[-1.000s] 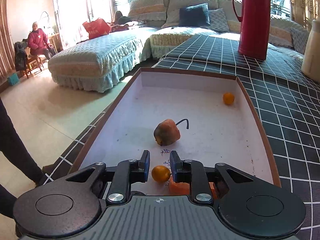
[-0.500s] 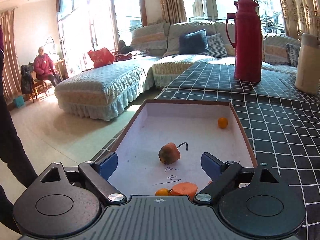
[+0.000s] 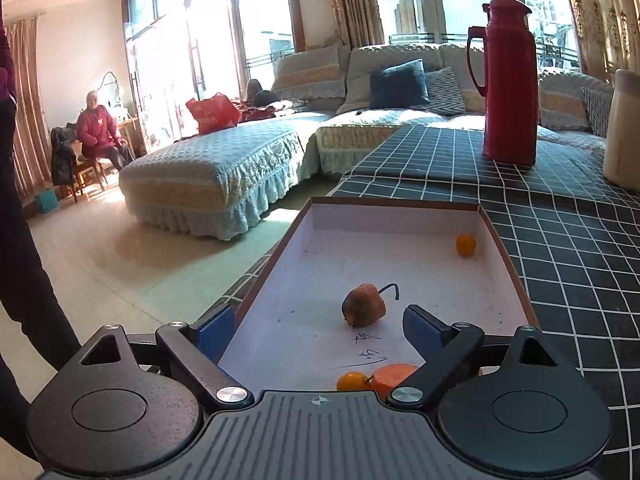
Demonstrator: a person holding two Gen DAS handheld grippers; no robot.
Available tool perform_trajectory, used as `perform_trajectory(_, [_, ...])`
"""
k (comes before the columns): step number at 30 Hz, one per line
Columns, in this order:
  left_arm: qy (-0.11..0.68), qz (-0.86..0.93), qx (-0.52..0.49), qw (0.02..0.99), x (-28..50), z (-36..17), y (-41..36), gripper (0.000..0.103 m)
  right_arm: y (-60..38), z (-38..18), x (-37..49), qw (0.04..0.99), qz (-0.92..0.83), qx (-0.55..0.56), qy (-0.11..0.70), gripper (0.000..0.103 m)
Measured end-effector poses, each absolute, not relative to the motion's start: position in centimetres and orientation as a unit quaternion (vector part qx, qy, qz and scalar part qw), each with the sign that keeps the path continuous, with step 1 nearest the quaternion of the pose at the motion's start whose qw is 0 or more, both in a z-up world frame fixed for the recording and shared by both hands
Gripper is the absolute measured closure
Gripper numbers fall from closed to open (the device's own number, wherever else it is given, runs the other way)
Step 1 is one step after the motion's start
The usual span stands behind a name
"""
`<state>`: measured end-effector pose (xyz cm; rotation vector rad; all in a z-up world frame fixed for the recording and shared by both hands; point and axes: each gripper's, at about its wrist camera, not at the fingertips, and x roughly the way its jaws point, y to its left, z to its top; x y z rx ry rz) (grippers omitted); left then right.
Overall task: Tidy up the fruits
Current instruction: 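Close the right gripper on the stickered kiwi, then carry the kiwi into the tray and open the right gripper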
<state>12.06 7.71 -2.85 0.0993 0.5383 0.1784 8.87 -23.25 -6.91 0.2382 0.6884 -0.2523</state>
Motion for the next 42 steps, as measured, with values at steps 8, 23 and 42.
perform_trajectory(8, [0.268, 0.109, 0.031, 0.957, 12.2, -3.0, 9.1, 0.012, -19.9, -5.0, 7.9, 0.948, -0.057, 0.098, 0.299, 0.045])
perform_trajectory(23, [0.266, 0.159, -0.007, 0.951, 12.0, -3.2, 13.8, 0.012, -5.3, -2.2, 11.4, 0.942, 0.130, 0.048, 0.305, 0.045])
perform_trajectory(42, [0.260, 0.154, -0.006, 0.953, 11.8, -3.1, 13.8, 0.012, -1.4, -4.1, 11.9, 0.945, 0.084, -0.042, 0.314, 0.036])
